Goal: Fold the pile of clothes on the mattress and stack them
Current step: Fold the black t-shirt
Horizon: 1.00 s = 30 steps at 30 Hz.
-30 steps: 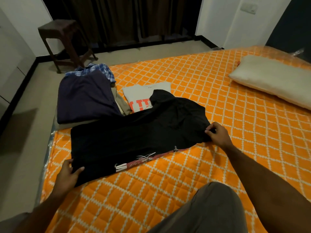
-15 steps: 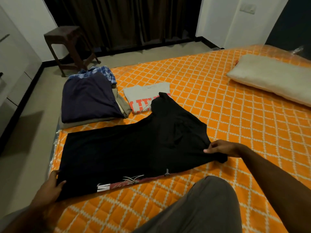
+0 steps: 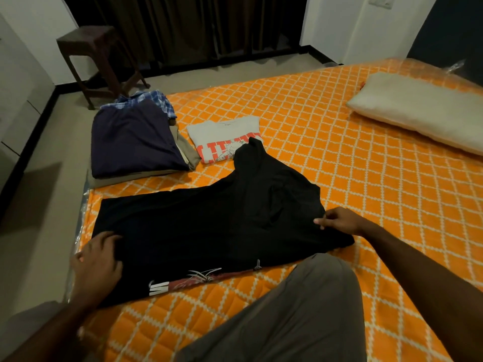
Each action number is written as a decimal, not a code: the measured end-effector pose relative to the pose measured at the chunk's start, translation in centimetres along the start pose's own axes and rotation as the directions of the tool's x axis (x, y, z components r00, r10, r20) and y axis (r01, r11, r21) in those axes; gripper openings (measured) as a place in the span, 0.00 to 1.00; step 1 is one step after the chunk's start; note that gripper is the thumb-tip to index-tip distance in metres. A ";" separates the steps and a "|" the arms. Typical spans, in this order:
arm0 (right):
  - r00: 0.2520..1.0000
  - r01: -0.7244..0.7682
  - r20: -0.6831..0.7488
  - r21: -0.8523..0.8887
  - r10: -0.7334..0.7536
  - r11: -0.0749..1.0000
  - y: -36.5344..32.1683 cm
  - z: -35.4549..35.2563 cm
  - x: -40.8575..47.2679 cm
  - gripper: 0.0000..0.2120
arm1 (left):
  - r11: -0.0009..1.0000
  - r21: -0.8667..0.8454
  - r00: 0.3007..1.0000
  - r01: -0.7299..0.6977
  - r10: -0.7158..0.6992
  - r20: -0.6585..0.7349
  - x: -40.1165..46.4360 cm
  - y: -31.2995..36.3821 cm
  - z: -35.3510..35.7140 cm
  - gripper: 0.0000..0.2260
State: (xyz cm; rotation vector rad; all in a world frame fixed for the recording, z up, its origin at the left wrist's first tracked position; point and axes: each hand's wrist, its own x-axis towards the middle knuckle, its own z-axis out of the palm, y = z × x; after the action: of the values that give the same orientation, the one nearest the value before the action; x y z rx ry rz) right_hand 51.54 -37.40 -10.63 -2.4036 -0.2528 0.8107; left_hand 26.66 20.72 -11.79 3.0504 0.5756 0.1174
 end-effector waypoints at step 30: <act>0.983 0.134 -0.139 0.111 -0.119 0.985 -0.4 3.8 3.7 0.12 | 0.787 -0.473 0.756 -0.396 0.572 0.318 10.8 34.7 4.5 0.33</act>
State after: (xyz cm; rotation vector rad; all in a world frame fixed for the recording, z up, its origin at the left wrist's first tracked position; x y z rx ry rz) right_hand 52.22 -33.95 -14.68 -2.2906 -0.2928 0.5904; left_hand 49.66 -7.71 -13.90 2.6160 -0.2748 -0.4106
